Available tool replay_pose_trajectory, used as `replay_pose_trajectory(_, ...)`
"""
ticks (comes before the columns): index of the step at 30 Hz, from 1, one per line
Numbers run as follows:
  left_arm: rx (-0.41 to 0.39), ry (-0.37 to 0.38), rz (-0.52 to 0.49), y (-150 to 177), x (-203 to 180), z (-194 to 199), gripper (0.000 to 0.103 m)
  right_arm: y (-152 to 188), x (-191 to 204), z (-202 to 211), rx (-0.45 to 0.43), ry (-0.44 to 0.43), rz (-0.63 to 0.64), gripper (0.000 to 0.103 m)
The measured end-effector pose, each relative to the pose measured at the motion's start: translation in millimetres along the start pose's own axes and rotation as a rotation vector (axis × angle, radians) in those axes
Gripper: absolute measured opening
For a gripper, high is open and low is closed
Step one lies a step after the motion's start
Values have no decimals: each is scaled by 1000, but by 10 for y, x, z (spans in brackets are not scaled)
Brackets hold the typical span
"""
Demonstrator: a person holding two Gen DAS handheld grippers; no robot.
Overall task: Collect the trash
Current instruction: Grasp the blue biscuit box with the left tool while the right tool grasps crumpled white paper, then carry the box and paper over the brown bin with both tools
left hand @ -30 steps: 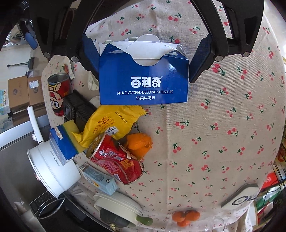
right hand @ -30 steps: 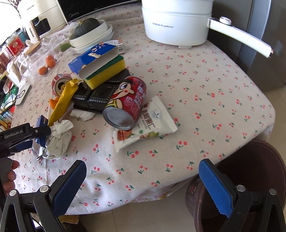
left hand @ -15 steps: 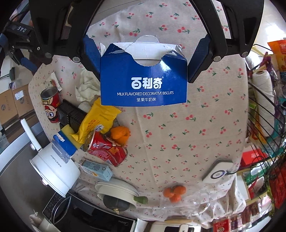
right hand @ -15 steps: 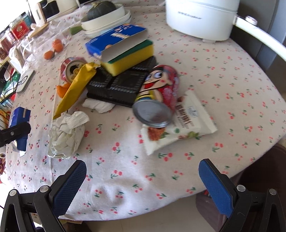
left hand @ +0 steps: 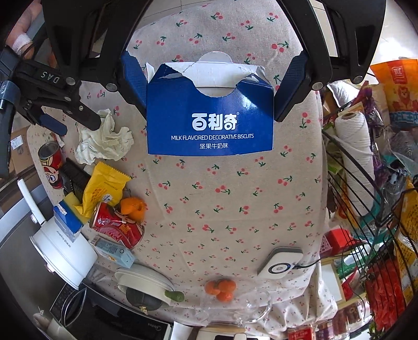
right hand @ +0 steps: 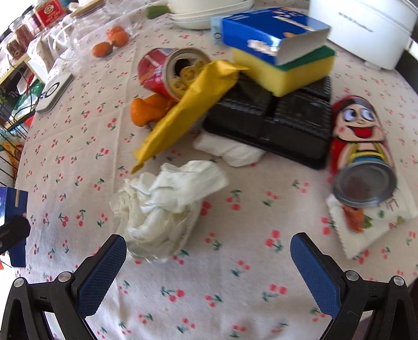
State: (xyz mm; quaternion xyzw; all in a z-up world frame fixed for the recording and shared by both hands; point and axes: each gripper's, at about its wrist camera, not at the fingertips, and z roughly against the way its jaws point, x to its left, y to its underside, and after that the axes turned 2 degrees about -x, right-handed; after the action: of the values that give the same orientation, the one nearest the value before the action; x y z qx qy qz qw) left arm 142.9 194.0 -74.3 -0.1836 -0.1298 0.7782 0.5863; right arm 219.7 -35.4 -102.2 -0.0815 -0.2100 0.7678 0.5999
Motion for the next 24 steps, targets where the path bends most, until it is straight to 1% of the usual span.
replay_pose_trajectory(4, -4, 3, -11, 5, -5, 13, 90, 4, 115, -97, -3, 3, 21, 102)
replay_pose_trajectory(7, -3, -3, -29, 9, -47, 16, 90, 15, 155, -164, 1, -8, 26, 94)
replay_pose_trajectory(10, -1, -7, -43, 18, -82, 14, 90, 37, 183, -191, 8, -52, 32, 76)
replay_pose_trajectory(11, -1, -8, -45, 21, -91, 16, 90, 40, 191, -186, 11, -75, 32, 61)
replay_pose_trajectory(12, -1, -8, -47, 25, -102, 18, 90, 41, 198, -174, 14, -96, 33, 49)
replay_pose_trajectory(15, -5, -7, -54, 31, -141, 35, 90, 58, 228, -87, 0, -81, 62, 46)
replay_pose_trajectory(16, -6, -6, -57, 34, -156, 41, 90, 69, 225, -49, -3, -86, 67, 44)
replay_pose_trajectory(24, -10, 19, -85, 82, -342, 87, 90, 143, -15, 289, -23, -117, 35, 42)
